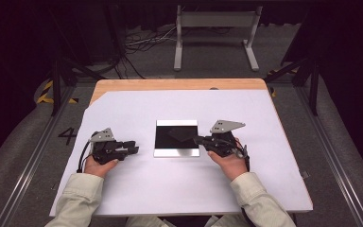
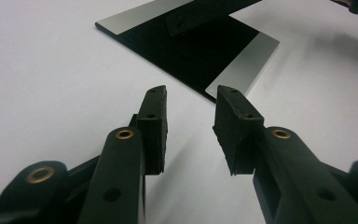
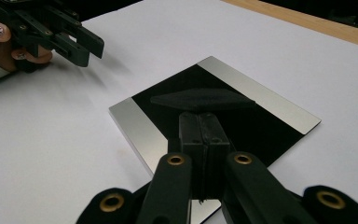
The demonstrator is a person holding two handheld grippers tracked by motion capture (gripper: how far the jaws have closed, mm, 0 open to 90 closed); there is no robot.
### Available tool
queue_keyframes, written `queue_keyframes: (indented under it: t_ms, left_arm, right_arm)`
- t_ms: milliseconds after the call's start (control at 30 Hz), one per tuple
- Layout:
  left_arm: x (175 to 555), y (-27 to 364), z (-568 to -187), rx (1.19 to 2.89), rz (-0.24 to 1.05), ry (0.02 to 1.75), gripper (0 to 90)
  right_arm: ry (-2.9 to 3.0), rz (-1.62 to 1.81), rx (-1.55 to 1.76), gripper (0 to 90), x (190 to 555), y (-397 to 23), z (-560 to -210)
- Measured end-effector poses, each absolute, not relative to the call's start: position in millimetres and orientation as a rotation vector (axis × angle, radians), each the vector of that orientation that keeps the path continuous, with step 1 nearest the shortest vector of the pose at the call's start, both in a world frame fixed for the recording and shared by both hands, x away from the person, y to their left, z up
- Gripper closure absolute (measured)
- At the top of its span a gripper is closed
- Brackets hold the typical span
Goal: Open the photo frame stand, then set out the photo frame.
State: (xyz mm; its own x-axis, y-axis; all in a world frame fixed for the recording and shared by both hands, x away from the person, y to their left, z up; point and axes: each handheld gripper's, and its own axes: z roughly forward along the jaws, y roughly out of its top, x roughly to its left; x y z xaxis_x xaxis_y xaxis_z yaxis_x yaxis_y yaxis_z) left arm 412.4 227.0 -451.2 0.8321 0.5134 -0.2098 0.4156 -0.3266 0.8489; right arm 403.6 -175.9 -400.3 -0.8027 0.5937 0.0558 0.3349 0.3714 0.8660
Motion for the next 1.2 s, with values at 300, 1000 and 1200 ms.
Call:
queue_keyframes:
  t_ms: [300, 1000, 1200]
  left_arm:
    - [412.1, 226.5, -451.4, 1.961, 0.117, 0.693, 65.1]
    - [411.5, 225.3, -451.6, 1.979, 0.119, 0.699, 64.9]
    - [412.0, 225.1, -452.1, 1.983, 0.124, 0.694, 65.0]
  right_arm:
    - [2.405, 1.385, 0.834, 89.7, 404.7, -177.5, -400.3]
    - [2.534, 1.425, 0.960, 63.4, 416.2, -192.3, -382.6]
    - [2.582, 1.426, 1.035, 52.5, 423.8, -190.3, -378.2]
